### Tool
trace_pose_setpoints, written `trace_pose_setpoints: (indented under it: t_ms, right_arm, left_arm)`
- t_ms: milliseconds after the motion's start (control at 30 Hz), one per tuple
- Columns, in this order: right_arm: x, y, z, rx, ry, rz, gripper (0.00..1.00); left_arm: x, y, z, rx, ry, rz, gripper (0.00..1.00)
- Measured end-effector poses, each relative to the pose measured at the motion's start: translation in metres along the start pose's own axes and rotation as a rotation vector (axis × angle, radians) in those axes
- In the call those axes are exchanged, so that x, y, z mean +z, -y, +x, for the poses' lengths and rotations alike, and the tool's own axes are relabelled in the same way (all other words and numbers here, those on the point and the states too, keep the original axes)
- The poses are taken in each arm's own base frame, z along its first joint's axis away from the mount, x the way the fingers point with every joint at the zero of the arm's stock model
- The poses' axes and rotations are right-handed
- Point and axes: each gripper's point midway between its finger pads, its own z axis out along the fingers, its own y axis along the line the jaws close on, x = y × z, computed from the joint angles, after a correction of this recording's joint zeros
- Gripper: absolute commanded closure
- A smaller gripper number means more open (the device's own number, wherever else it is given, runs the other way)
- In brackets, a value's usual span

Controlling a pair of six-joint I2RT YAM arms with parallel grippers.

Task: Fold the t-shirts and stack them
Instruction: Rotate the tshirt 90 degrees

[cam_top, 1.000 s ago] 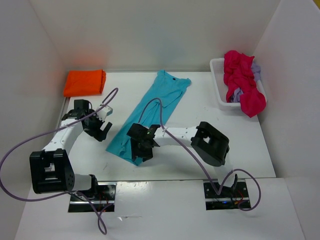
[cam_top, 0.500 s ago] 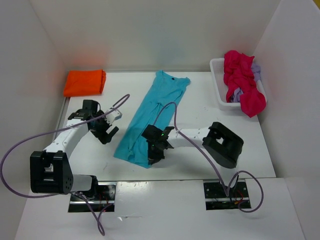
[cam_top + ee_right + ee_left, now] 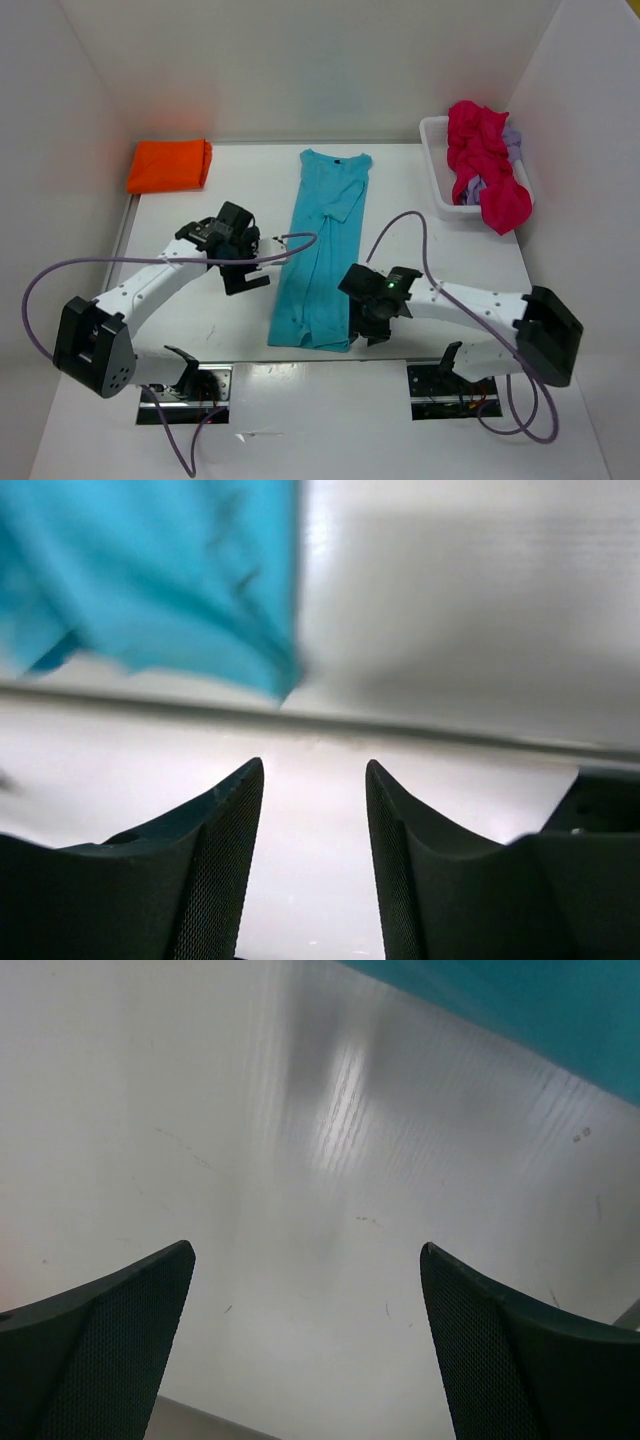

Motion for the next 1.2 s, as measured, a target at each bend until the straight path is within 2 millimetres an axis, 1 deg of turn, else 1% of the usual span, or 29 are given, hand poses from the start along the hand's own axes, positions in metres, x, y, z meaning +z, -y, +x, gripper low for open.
trace_pose_setpoints:
  t_ms: [67, 100, 167, 200, 267, 300, 333, 400, 500, 567, 633, 700, 800, 900, 1000, 1033, 1067, 1100, 1200]
  right_arm:
    - [-0.023, -0.008, -0.002, -0.015, 0.045, -0.048, 0.49]
    - [-0.036, -0.017, -0.003, -0.029, 0.073, -0.079, 0.49]
    - [-0.054, -0.039, -0.008, -0.062, 0.116, -0.126, 0.49]
    - [-0.061, -0.052, -0.011, -0.082, 0.135, -0.149, 0.49]
    - [-0.064, -0.075, -0.015, -0.122, 0.153, -0.161, 0.49]
    - [-0.062, -0.084, -0.019, -0.141, 0.159, -0.156, 0.49]
    - [-0.055, -0.095, -0.022, -0.164, 0.161, -0.147, 0.49]
    - [-0.036, -0.107, -0.027, -0.204, 0.160, -0.124, 0.49]
    - [-0.008, -0.109, -0.029, -0.253, 0.146, -0.072, 0.45]
    - [0.004, -0.110, -0.031, -0.279, 0.136, -0.045, 0.45]
    - [0.011, -0.115, -0.032, -0.298, 0.131, -0.042, 0.45]
    - [0.016, -0.120, -0.033, -0.309, 0.127, -0.051, 0.45]
    - [0.018, -0.125, -0.032, -0.320, 0.118, -0.069, 0.45]
    - [0.017, -0.131, -0.029, -0.326, 0.105, -0.097, 0.50]
    - [0.018, -0.135, -0.027, -0.331, 0.098, -0.116, 0.58]
    - [0.019, -0.136, -0.027, -0.333, 0.095, -0.119, 0.60]
    - [0.020, -0.136, -0.025, -0.335, 0.089, -0.119, 0.60]
    - [0.023, -0.136, -0.024, -0.336, 0.082, -0.116, 0.62]
    - [0.029, -0.135, -0.022, -0.338, 0.065, -0.107, 0.62]
  left_arm:
    - [-0.003, 0.004, 0.008, 0.014, -0.018, -0.015, 0.00]
    - [-0.005, 0.008, 0.014, 0.014, -0.030, -0.018, 0.00]
    - [-0.007, 0.015, 0.023, 0.007, -0.052, -0.015, 0.00]
    - [-0.007, 0.015, 0.028, -0.007, -0.062, -0.016, 0.00]
    - [-0.005, 0.015, 0.032, -0.049, -0.068, -0.014, 0.00]
    - [-0.004, 0.014, 0.035, -0.078, -0.071, -0.015, 0.00]
    - [-0.004, 0.013, 0.038, -0.114, -0.070, -0.013, 0.00]
    - [-0.003, 0.011, 0.042, -0.182, -0.061, -0.013, 0.00]
    - [-0.002, 0.010, 0.045, -0.274, -0.040, -0.002, 0.00]
    - [-0.001, 0.011, 0.044, -0.321, -0.024, 0.010, 0.00]
    - [0.000, 0.014, 0.040, -0.343, -0.004, 0.027, 0.00]
    - [0.003, 0.016, 0.037, -0.363, 0.007, 0.044, 0.00]
    - [0.008, 0.019, 0.035, -0.388, 0.010, 0.070, 0.00]
    - [0.011, 0.020, 0.034, -0.393, 0.011, 0.083, 0.00]
    - [0.013, 0.021, 0.034, -0.395, 0.006, 0.093, 0.00]
    - [0.014, 0.022, 0.034, -0.396, 0.004, 0.096, 0.00]
    - [0.015, 0.022, 0.035, -0.397, 0.002, 0.099, 0.00]
    - [0.016, 0.022, 0.035, -0.397, 0.000, 0.101, 0.00]
    - [0.016, 0.023, 0.035, -0.398, -0.002, 0.103, 0.00]
